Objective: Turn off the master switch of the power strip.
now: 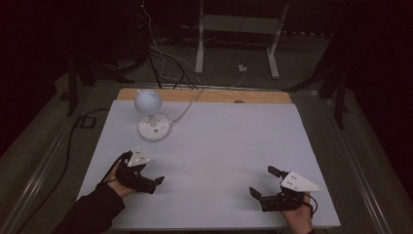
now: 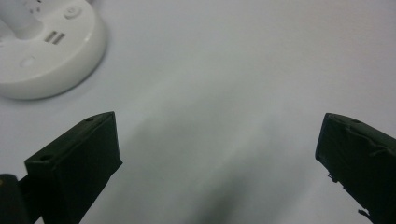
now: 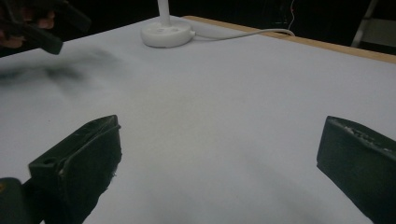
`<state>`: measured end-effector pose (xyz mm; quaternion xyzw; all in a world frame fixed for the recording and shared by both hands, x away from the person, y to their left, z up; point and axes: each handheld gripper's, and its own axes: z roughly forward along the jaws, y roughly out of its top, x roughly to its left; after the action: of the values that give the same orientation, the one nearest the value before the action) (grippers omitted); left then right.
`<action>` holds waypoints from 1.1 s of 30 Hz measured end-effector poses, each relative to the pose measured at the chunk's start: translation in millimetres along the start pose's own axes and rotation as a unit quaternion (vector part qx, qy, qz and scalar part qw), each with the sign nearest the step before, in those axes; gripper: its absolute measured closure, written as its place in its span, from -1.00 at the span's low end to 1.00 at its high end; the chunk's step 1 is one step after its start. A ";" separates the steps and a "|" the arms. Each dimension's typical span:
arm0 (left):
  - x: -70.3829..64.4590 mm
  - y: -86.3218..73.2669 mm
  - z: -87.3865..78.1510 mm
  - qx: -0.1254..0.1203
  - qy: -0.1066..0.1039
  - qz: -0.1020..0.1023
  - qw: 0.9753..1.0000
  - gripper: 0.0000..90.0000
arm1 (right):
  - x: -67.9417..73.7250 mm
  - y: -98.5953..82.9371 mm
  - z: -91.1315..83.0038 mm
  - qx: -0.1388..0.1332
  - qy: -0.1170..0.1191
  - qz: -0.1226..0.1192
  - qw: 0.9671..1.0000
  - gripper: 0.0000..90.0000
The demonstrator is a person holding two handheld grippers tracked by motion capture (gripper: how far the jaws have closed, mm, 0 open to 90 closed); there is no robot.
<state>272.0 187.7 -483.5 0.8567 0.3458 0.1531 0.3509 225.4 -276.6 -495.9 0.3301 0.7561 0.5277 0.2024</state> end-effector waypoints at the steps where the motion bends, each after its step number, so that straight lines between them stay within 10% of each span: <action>1: -1.2 -2.5 -1.3 0.001 -0.002 0.001 1.000 -0.99 | 0.1 -0.1 0.0 0.000 0.000 -0.001 1.000 -1.00; 12: -8.5 -32.2 -12.4 -0.018 -0.042 -0.022 0.999 -0.99 | 0.2 -0.3 0.4 0.004 -0.001 -0.001 1.000 -1.00; 22: -5.3 -61.8 -17.4 -0.013 -0.038 -0.037 0.999 -0.99 | 0.2 -0.7 1.1 0.005 -0.002 0.000 1.000 -1.00; 33: -8.8 -60.0 -12.2 -0.040 -0.042 -0.026 0.998 -0.99 | 1.3 -0.8 2.1 0.008 0.001 -0.002 1.000 -1.00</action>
<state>230.5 218.5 -517.5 0.8383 0.3462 0.1218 0.4032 225.6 -274.5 -497.3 0.3296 0.7609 0.5218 0.2005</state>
